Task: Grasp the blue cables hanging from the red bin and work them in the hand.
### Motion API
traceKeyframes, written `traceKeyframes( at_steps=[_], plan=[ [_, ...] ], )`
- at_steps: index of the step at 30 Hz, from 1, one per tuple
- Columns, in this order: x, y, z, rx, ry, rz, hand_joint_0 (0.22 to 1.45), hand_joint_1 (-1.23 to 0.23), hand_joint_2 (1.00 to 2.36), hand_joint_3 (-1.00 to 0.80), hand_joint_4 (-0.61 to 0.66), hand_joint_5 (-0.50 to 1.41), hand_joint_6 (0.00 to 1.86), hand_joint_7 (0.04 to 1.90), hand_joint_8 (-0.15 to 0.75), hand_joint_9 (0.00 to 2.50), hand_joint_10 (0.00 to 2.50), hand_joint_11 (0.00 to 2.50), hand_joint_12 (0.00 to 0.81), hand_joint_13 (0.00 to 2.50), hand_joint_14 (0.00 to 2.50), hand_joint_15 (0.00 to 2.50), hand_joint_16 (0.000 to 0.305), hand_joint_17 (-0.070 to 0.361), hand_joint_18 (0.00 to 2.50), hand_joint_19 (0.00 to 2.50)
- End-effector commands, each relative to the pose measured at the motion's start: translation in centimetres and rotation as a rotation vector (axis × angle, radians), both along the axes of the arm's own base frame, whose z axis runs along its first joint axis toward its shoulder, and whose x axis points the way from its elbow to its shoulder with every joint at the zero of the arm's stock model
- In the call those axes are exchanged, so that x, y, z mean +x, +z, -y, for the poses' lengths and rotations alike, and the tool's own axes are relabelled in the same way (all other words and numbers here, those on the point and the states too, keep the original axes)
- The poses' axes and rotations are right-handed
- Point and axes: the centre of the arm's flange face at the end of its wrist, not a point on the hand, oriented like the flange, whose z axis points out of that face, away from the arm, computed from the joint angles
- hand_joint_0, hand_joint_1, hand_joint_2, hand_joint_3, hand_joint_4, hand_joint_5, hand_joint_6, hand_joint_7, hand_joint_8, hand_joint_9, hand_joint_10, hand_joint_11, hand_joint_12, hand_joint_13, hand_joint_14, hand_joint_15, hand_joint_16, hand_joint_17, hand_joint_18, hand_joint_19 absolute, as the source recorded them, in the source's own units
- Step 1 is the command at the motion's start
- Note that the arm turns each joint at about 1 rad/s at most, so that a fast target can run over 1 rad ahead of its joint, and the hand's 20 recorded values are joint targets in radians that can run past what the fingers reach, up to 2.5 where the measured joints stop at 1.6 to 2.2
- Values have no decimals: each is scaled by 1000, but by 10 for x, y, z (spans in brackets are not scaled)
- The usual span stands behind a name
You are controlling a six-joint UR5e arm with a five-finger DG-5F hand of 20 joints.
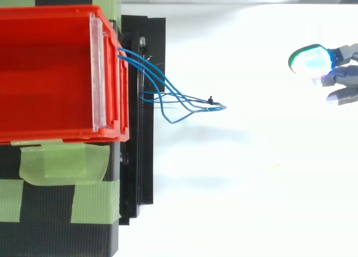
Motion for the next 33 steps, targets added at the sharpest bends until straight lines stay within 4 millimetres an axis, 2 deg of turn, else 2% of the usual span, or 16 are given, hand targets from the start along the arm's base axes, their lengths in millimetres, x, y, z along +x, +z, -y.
traceKeyframes(
  at_steps=[1, 13, 15, 20, 33],
  plan=[
    [-8, -8, 4, 14, -15, 37, 803, -417, 1000, -1000, 234, -232, 5, 669, 338, 231, 3, 214, 425, 136, 6, 329, 65, 147, 255, 424],
    [-13, -14, 11, 14, -75, 100, 803, -417, 1000, -1000, 236, -229, 5, 671, 339, 239, 3, 230, 425, 138, 6, 327, 65, 147, 259, 425],
    [-10, -40, 10, 10, -80, 71, 802, -417, 1000, -1000, 237, -227, 5, 669, 339, 238, 3, 226, 425, 137, 6, 330, 65, 147, 260, 422],
    [3, -58, 4, 60, -83, 127, 803, -417, 1000, -1000, 237, -226, 5, 671, 340, 239, 3, 230, 426, 137, 6, 333, 65, 147, 260, 425],
    [43, -37, -10, 99, -164, 232, 803, -418, 1000, -1000, 238, -226, 5, 669, 339, 239, 4, 238, 425, 138, 6, 333, 65, 147, 262, 421]
  ],
)
